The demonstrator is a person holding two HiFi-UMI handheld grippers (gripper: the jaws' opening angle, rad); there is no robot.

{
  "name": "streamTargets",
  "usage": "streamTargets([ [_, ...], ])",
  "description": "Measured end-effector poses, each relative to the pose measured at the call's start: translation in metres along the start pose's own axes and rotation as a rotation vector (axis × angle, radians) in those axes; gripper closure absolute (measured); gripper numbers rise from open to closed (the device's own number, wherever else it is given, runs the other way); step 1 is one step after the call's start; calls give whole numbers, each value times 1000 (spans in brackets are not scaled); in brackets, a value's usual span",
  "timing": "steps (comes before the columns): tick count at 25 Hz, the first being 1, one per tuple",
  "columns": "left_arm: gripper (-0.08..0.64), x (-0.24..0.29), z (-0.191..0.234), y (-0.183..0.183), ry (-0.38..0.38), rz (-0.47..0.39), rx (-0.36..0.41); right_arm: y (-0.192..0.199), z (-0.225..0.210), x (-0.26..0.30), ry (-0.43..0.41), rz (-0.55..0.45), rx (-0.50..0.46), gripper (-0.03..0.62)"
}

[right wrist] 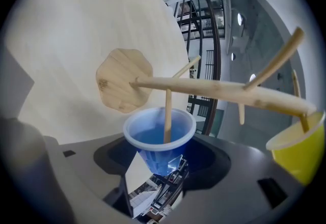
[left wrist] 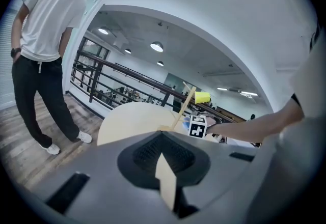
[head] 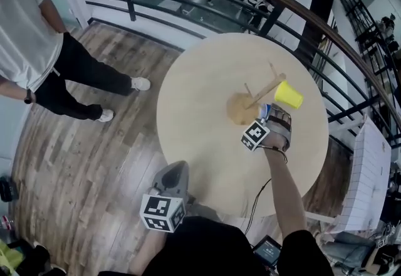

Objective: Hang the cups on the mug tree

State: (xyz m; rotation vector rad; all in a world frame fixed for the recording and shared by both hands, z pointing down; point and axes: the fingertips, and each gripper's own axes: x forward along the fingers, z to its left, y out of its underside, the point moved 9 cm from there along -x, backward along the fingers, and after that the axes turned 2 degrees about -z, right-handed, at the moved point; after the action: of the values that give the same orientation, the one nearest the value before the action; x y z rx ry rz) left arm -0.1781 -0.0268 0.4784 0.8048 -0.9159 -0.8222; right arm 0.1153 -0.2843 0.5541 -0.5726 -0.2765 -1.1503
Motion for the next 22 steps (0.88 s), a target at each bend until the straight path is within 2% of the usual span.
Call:
streamTargets([
  [5, 558, 4, 7, -5, -3, -14, -21, -21, 2, 1, -16, 10, -83, 296],
  [10, 558, 8, 4, -7, 18, -29, -35, -30, 12, 10, -63, 74, -138, 296],
  [15, 558, 8, 9, -5, 23, -26, -45, -40, 13, 12, -103, 110, -131, 282],
  [19, 558, 9, 11, -4, 31, -19, -49, -44, 12, 7, -104, 77, -104, 273],
  [22, 558, 9, 10, -7, 34, -22, -50, -42, 8, -3, -67, 21, -75, 268],
])
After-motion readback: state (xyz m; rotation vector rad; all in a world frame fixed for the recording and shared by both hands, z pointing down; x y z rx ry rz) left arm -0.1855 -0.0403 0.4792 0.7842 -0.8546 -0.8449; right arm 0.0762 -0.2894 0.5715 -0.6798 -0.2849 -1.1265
